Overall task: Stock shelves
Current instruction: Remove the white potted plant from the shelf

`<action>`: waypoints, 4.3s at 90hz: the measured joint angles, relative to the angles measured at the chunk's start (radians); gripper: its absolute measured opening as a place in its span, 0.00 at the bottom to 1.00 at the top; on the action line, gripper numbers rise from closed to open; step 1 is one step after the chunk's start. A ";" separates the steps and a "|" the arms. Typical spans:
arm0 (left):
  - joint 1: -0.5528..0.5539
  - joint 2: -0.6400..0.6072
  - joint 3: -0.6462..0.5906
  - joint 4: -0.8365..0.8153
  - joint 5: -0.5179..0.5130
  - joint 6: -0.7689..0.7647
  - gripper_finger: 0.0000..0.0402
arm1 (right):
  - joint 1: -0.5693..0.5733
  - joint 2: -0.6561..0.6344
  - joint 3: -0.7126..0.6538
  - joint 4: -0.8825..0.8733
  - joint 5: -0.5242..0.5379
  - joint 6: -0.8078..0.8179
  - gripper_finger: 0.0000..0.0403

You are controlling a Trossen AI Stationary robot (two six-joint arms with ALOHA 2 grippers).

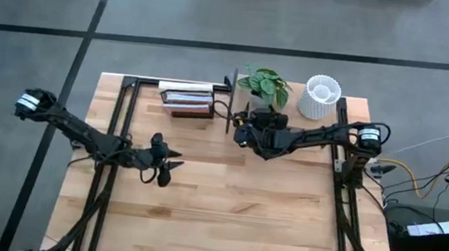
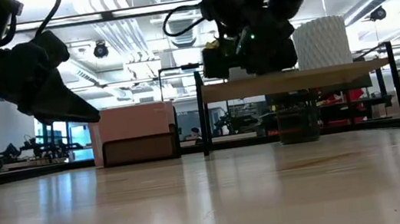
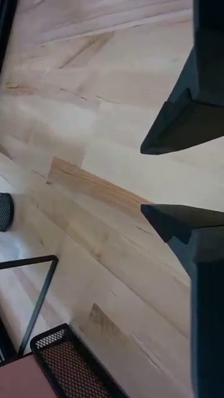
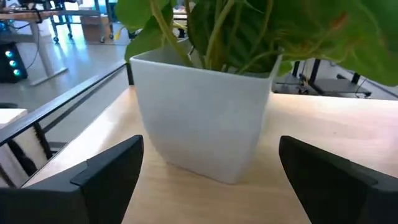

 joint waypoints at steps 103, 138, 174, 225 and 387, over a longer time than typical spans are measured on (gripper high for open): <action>0.000 0.000 0.000 0.006 0.001 0.000 0.32 | -0.051 0.001 0.062 -0.008 0.001 -0.025 0.80; 0.000 0.000 0.000 0.006 0.001 0.000 0.28 | -0.047 0.001 0.061 -0.012 -0.007 -0.026 0.58; 0.000 0.000 0.000 0.005 0.003 0.000 0.26 | 0.003 0.002 0.069 -0.047 -0.020 -0.140 0.47; 0.000 0.000 0.000 0.006 0.004 0.000 0.33 | 0.098 -0.006 0.291 -0.212 -0.079 -0.405 0.46; 0.000 0.000 0.000 0.014 0.004 0.000 0.27 | -0.121 -0.008 0.641 -1.058 -0.670 -0.866 0.49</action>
